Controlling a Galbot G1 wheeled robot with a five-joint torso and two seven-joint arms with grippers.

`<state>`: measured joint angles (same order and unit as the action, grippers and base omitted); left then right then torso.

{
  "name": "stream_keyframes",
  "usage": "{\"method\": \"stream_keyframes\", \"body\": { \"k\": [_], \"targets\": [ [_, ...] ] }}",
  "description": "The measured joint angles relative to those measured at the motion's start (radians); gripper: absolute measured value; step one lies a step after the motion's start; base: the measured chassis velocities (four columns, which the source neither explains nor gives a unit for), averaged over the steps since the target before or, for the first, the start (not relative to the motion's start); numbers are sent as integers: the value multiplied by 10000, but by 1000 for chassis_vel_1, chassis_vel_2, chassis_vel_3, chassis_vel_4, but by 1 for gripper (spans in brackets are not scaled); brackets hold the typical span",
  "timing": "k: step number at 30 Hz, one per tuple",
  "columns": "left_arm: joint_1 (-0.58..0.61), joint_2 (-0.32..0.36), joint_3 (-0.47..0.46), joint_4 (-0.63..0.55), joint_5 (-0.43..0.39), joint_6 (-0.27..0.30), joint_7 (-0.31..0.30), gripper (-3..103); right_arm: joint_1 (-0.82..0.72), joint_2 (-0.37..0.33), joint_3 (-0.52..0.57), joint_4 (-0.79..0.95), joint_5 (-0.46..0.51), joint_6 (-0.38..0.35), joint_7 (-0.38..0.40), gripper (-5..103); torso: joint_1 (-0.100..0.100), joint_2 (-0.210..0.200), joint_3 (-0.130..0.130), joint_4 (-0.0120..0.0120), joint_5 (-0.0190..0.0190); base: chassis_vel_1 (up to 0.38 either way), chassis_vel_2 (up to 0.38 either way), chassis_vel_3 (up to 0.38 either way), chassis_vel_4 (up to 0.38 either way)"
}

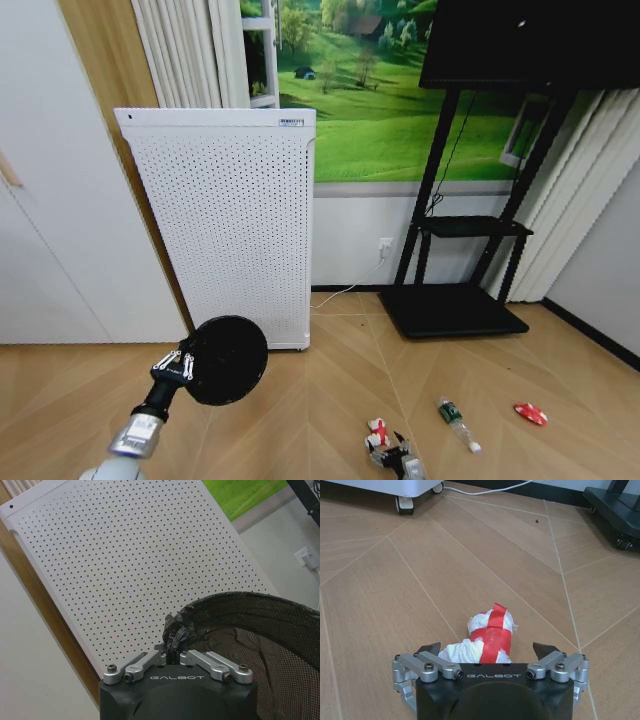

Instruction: Pick up the trash bin and place the garbage on the floor into it.

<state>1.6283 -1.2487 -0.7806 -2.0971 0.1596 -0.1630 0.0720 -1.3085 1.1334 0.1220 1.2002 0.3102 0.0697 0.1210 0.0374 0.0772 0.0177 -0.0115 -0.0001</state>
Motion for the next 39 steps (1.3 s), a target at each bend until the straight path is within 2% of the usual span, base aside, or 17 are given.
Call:
{"method": "stream_keyframes", "body": {
  "k": [4, 13, 16, 17, 19, 20, 22, 23, 25, 26, 29, 30, 33, 35, 37, 39],
  "targets": [
    [2, -82, 50, 29, 150, -40, -56, 6, 128, 108, -19, -348, -451, 230, 61, 100, 0, 0, 0, -1, 2, 0, 0, 0, 0],
    [63, -165, 60, 0, 162, -71, -58, 6, 447, 212, -73, -623, -543, 316, 195, 101, 0, -1, 0, 1, 2, 0, 0, 0, 0],
    [79, -198, 56, 11, 173, -93, -56, 6, 535, 240, -126, -720, -621, 316, 209, 92, 0, 0, 0, 1, 2, 0, 0, 0, 0],
    [79, -198, 56, 11, 173, -93, -56, 6, 535, 240, -126, -720, -621, 316, 209, 92, 0, 0, 0, 1, 2, 0, 0, 0, 0],
    [79, -228, 33, 13, 58, -100, -20, 6, 596, 256, -161, -865, -766, 331, 307, 81, 0, 0, 0, 0, 2, 0, 0, 0, 0],
    [79, -228, 33, 13, 58, -100, -20, 6, 596, 256, -161, -865, -766, 331, 307, 81, 0, 0, 0, 0, 2, 0, 0, 0, 0],
    [66, -227, 16, 16, -21, -104, -10, 6, 617, 254, -183, -912, -839, 353, 325, 70, 0, -1, 0, 0, 1, 0, 0, 0, 0],
    [66, -227, 16, 16, -21, -104, -10, 6, 617, 254, -183, -912, -839, 353, 325, 70, 0, -1, 0, 0, 1, 0, 0, 0, 0],
    [66, -199, 5, 51, -57, -110, -5, 6, 606, 240, -210, -868, -876, 360, 326, 59, 0, -1, 0, -1, 1, 0, 0, 0, 0],
    [66, -199, 5, 51, -57, -110, -5, 6, 606, 240, -210, -868, -876, 360, 326, 59, 0, -1, 0, -1, 1, 0, 0, 0, 0],
    [32, -216, 20, 89, -58, -116, -2, 6, 585, 239, -250, -779, -913, 361, 326, 43, 0, 0, 0, 0, 1, 0, 0, 0, 0],
    [32, -216, 20, 89, -58, -116, -2, 6, 585, 239, -250, -779, -913, 361, 326, 43, 0, 0, 0, 0, 1, 0, 0, 0, 0],
    [-12, -261, 91, 103, -44, -116, -2, 6, 521, 231, -260, -717, -934, 360, 325, 33, 0, 0, 0, 0, 2, 0, 0, 0, 0],
    [-47, -277, 123, 121, -41, -116, -7, 6, 469, 190, -260, -656, -937, 361, 322, 33, 0, 0, -1, 0, 3, 0, 0, 0, 0],
    [-180, -330, 204, 195, -39, -117, -41, 6, 284, 2, -231, -351, -924, 361, 316, 24, 0, -1, 0, -1, 2, 0, 0, 0, 0],
    [-251, -356, 247, 230, -40, -116, -65, 6, 161, -117, -197, -128, -896, 356, 311, 23, 0, 0, 0, 1, 2, 0, 0, 0, 0]
  ]
}}
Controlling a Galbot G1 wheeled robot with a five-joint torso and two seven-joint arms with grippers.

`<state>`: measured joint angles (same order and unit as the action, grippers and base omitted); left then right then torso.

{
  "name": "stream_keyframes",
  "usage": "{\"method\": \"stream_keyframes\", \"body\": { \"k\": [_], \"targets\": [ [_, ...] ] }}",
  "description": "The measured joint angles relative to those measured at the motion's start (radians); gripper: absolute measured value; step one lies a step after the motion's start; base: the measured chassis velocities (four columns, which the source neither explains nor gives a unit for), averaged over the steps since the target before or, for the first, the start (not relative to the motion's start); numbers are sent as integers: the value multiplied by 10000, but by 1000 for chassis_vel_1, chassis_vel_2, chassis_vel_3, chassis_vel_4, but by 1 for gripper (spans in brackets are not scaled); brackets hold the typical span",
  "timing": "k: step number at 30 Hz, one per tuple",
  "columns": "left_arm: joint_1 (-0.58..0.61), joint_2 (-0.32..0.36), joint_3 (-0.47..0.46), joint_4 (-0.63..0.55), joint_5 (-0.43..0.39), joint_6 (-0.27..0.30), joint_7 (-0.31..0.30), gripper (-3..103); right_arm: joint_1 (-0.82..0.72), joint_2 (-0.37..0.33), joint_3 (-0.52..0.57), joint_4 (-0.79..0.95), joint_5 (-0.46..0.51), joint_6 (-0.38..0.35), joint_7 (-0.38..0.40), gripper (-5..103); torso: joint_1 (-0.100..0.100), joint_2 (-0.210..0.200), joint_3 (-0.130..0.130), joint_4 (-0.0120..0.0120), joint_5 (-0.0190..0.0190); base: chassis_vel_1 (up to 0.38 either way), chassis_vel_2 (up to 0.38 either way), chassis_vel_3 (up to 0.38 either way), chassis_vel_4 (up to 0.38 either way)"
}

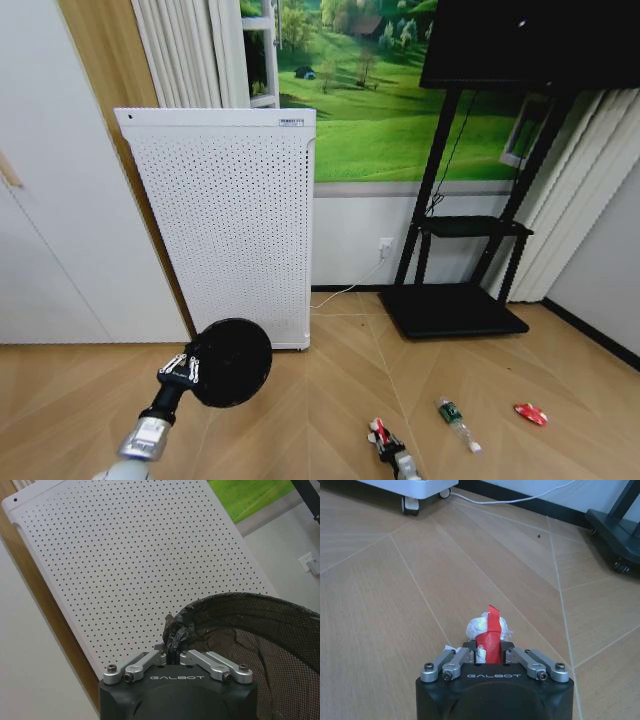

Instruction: Pick up the trash bin and place the garbage on the floor into it.

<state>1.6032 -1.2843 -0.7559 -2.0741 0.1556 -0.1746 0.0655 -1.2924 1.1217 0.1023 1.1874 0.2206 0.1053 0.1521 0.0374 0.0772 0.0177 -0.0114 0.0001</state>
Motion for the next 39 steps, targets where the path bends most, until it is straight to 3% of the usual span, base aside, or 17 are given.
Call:
{"method": "stream_keyframes", "body": {
  "k": [6, 10, 14, 17, 23, 33, 39],
  "targets": [
    [-211, -30, 136, 94, -11, 11, -39, 6, -319, -270, 134, 698, 102, -49, -3, 23, 0, 0, 0, -3, -2, 0, 0, 0, 0],
    [-668, 262, 630, 139, -315, 179, 11, 6, -1246, -738, 831, 3064, 393, -235, 11, 23, 0, 0, 0, -3, 1, 0, 0, 0, 0],
    [-751, 557, 882, 77, -456, 236, 91, 6, -1545, -882, 1134, 4080, 349, 5, -155, 23, 0, 0, 0, -1, -2, 0, 0, 0, 0],
    [-775, 941, 1183, -23, -635, 299, 169, 6, -1845, -1055, 1372, 5208, 220, 545, -697, 23, 0, 0, 0, 0, -2, 0, 0, 0, 0],
    [-984, 1106, 1462, 31, -660, 321, 212, 6, -1995, -1072, 1733, 6340, 41, 729, -1167, 23, 0, 0, -1, 0, -2, 0, 0, 0, 0],
    [-1827, 1029, 2104, 774, -370, 192, 194, 6, -1926, -1316, 2091, 7715, 912, 1533, -2356, 23, 0, 0, 0, 0, -1, 0, 0, 0, 0],
    [-2368, 804, 2634, 1052, -369, 326, 185, 6, -1777, -1251, 1668, 7973, 962, 2093, -3105, 23, 0, 0, 0, -1, -1, 0, 0, 0, 0]
  ]
}}
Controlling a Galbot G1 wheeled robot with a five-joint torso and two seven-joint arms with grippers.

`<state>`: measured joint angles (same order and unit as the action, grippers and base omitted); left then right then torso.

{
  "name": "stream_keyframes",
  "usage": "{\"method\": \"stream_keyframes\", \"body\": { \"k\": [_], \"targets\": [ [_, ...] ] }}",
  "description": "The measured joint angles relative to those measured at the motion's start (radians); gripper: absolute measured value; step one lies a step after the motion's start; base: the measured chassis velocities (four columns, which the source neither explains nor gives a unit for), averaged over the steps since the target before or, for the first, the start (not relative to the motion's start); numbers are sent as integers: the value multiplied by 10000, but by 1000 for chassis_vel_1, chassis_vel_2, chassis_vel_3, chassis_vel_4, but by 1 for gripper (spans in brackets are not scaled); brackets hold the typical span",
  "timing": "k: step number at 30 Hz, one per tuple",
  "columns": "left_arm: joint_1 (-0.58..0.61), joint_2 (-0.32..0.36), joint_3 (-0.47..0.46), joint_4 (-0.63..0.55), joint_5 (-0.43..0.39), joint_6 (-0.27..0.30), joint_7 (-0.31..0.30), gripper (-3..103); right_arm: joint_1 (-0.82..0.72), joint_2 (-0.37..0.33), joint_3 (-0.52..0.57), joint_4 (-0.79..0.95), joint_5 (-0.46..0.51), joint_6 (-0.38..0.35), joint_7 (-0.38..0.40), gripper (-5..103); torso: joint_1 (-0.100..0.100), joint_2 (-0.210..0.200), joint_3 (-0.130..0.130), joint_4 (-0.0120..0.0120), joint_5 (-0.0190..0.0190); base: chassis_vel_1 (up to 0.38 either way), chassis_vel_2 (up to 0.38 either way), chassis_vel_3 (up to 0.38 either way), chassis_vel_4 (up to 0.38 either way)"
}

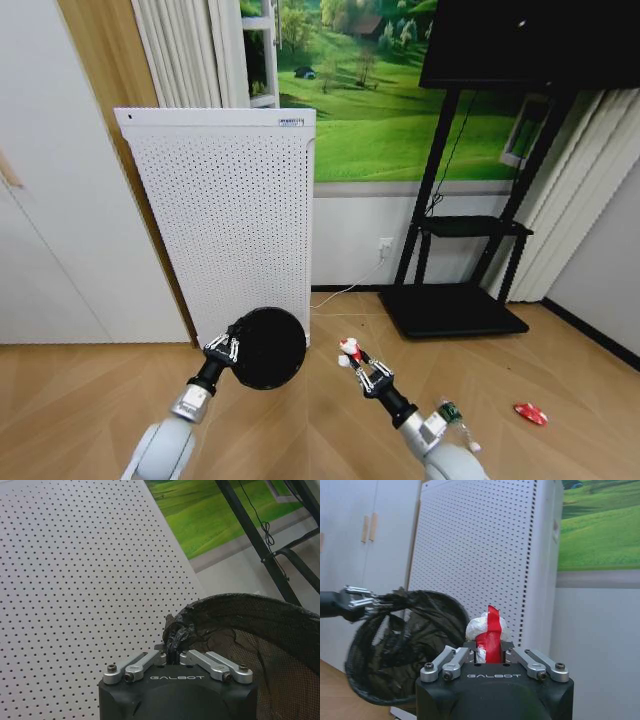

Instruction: Pick up the trash bin and place the garbage on the floor into it.

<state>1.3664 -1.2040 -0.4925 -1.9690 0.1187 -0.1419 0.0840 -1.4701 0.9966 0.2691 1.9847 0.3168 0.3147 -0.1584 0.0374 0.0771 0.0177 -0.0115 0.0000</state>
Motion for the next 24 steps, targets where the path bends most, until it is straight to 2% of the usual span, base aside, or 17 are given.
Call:
{"method": "stream_keyframes", "body": {
  "k": [6, 17, 24],
  "targets": [
    [-343, -288, 443, 155, 103, 154, -15, 6, 319, 162, -487, -223, -159, 105, -115, 23, 0, 0, 0, -1, 0, 0, 0, 0, 0],
    [-929, -1286, 1402, 788, 767, 240, -184, 6, 1485, 431, -1425, -1037, -53, 120, -99, 23, 0, 0, 1, -1, 1, 0, 0, 0, 0],
    [-946, -1407, 1568, 988, 904, 243, -220, 6, 2108, 708, -1826, -1441, -12, 92, -86, 23, 1, 0, 0, 0, 0, 0, 0, 0, 0]
  ]
}}
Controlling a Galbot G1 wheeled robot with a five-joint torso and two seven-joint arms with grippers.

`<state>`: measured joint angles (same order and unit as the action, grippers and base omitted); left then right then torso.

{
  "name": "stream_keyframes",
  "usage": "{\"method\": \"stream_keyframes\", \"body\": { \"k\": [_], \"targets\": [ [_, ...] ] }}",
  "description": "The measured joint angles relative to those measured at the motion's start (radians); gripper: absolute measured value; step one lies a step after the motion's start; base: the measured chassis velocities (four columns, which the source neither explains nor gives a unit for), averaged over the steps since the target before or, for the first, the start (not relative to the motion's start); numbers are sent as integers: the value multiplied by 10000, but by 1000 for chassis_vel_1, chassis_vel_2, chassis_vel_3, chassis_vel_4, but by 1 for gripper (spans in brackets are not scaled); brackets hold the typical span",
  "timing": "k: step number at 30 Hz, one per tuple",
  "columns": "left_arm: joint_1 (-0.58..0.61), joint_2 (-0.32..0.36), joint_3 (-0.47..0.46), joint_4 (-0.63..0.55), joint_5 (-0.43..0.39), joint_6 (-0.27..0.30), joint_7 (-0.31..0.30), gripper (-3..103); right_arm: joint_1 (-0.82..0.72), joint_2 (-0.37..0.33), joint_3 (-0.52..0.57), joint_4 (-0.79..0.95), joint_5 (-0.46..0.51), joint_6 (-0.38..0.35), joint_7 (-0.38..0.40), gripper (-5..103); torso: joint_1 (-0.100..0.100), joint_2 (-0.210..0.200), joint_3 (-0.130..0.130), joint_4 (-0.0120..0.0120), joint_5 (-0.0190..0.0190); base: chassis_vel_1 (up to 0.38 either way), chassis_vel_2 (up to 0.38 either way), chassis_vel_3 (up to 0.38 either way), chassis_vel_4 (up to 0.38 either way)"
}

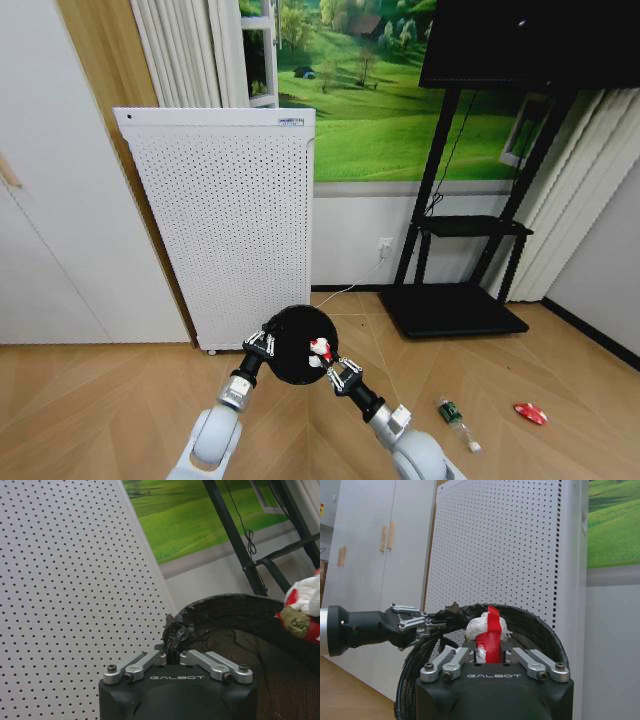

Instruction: Pick up the trash bin and place the garbage on the floor into it.

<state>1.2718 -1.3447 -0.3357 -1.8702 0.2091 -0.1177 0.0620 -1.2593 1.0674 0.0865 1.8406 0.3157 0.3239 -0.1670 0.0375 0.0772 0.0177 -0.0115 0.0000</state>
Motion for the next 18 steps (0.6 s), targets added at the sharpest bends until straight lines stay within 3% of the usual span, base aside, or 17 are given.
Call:
{"method": "stream_keyframes", "body": {
  "k": [7, 15, 18],
  "targets": [
    [63, 3, 13, -12, 9, 0, -4, 6, 418, 158, -287, -321, -34, -141, 163, 22, 0, 0, 0, 2, 0, 0, 0, 0, 0],
    [147, 18, -34, -115, 8, -4, -5, 6, 349, 78, -243, -383, -111, -351, 299, 54, 0, 0, 0, 0, 0, 0, 0, 0, 0],
    [170, 14, -49, -163, 6, -6, -4, 6, 280, 23, -202, -383, -137, -336, 308, 59, 0, 0, 0, -2, -1, 0, 0, 0, 0]
  ]
}}
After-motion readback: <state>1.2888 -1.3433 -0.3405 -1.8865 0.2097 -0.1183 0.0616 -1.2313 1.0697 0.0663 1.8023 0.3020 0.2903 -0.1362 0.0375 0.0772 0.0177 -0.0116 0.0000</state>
